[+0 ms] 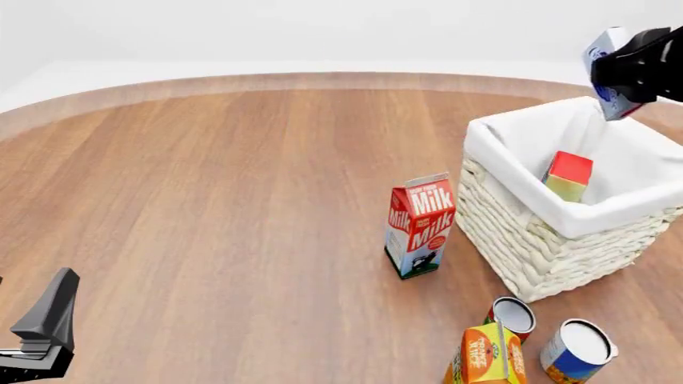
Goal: Pick up the cream cheese box and the butter, and put them in the basket.
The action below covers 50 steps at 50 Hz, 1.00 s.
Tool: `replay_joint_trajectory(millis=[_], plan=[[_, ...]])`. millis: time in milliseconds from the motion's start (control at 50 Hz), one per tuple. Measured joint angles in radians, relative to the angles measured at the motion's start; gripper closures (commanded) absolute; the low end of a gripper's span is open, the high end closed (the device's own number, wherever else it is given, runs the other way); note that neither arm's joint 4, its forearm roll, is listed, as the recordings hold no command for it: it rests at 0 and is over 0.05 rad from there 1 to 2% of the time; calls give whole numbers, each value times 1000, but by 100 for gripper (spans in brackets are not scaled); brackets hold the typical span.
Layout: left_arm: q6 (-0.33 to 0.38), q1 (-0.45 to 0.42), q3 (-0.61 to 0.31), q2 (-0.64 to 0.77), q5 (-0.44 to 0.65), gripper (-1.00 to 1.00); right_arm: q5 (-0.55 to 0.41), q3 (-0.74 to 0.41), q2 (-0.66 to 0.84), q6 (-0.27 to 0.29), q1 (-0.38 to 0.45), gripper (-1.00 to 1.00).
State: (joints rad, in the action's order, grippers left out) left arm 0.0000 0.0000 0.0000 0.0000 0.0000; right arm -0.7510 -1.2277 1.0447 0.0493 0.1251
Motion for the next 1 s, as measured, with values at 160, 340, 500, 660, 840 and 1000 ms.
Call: replay_joint_trajectory(millis=[160, 340, 500, 660, 840, 1000], plan=[[0, 0, 0, 0, 0, -100, 16, 19, -8, -8, -28, 100], [0, 0, 0, 0, 0, -100, 28, 28, -13, -14, -52, 100], [0, 0, 0, 0, 0, -100, 40, 27, -4, -15, -71, 100], [0, 0, 0, 0, 0, -100, 57, 33, 7, -20, -78, 100], [0, 0, 0, 0, 0, -100, 82, 51, 24, -26, -88, 100], [0, 0, 0, 0, 0, -100, 111, 72, 46, -31, -95, 100]])
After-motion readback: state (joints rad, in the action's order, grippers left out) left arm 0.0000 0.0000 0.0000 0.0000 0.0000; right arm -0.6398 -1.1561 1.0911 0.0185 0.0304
